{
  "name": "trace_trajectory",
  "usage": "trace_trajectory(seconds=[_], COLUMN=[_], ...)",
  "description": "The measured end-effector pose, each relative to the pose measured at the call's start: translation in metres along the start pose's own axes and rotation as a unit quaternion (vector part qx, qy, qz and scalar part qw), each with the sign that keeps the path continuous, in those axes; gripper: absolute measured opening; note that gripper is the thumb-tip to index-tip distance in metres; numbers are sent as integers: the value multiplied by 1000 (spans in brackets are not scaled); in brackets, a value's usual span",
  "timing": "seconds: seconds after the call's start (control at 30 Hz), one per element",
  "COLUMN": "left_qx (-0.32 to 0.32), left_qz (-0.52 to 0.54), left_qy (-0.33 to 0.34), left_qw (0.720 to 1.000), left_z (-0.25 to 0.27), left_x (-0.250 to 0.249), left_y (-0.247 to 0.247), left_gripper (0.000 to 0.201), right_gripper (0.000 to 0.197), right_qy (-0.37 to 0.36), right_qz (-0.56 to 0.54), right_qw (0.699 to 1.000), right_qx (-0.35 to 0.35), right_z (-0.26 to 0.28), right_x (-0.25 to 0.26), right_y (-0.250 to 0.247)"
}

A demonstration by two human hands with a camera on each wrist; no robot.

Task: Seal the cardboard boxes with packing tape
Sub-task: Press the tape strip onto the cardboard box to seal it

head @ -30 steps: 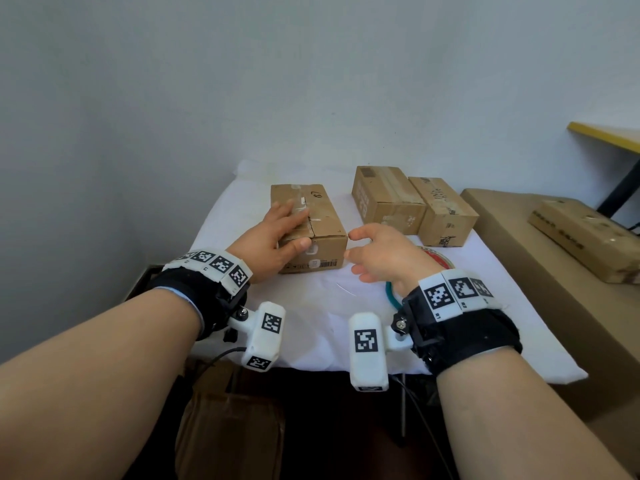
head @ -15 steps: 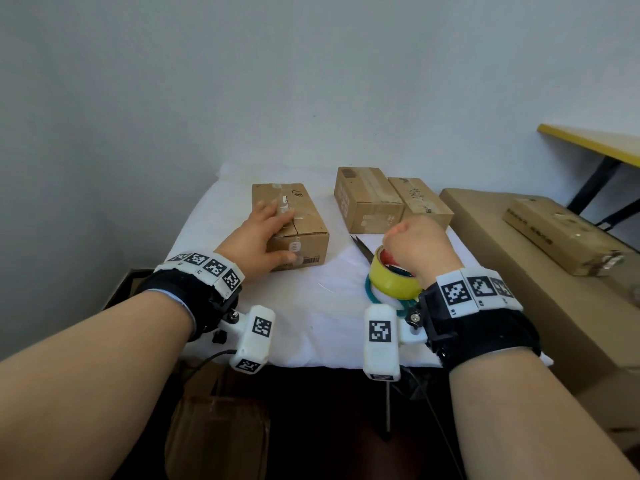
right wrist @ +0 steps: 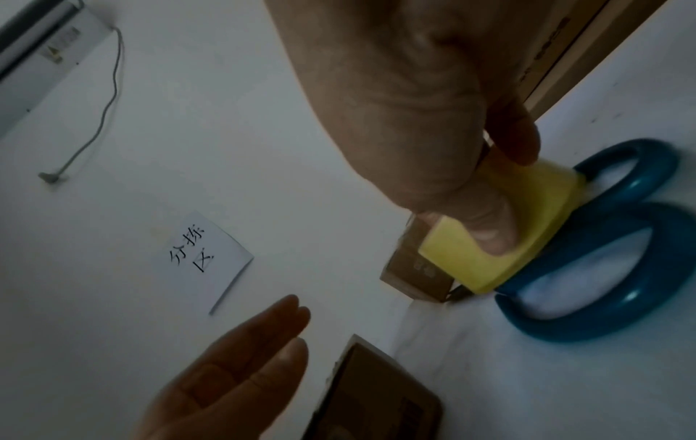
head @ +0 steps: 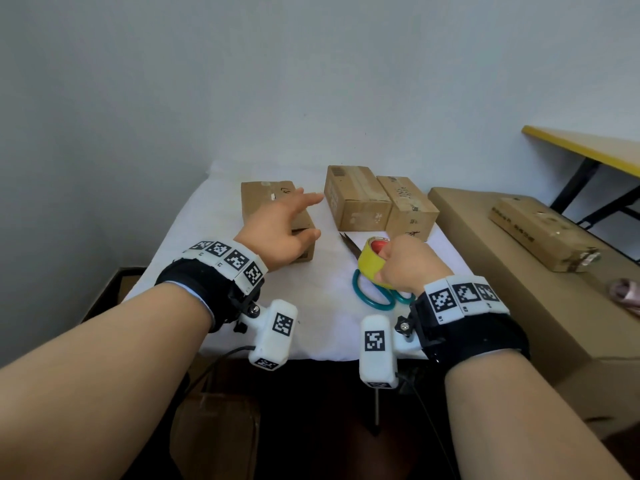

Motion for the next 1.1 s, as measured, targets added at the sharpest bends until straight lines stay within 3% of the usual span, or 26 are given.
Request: trace_trajectory(seconds=[0.07, 0.17, 0.27, 0.5, 0.67, 0.87, 1.1], left_qx=[9, 10, 22, 51, 14, -25, -48], left_qz=[7, 21, 35, 198, 142, 114, 138], left_qy=[0, -2, -17, -67, -42, -37, -51], left_qw=[1000, 1000, 999, 976, 989, 992, 988], left_z=[-1, -1, -2, -1, 0, -2, -2], left_x=[-4, -7, -4, 6, 1, -2, -1], left_y=[3, 4, 7, 12, -1, -11, -15], left_gripper=[58, 59, 66, 97, 75, 67, 30], right_gripper=[16, 5, 10, 14, 15, 14, 17], right_qy=[-23, -82, -127, -161, -183, -184, -187], right_qz=[-78, -154, -204, -284, -277, -280, -341], right_qw=[996, 983, 969, 944, 942, 939, 920], right_qx=[-43, -55, -54, -48, -55, -72, -57], right_z=[1, 1, 6, 11, 10, 8, 11], right_x=[0, 10, 23, 37, 46, 49, 54], right_y=[-8, -9, -6, -8, -9, -9, -6])
Point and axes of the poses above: each hand's wrist, its own z-axis away from the middle knuckle, its own y-axis out of the palm, x = y × z, the point moved 7 cm from there along -z, towards the middle knuckle
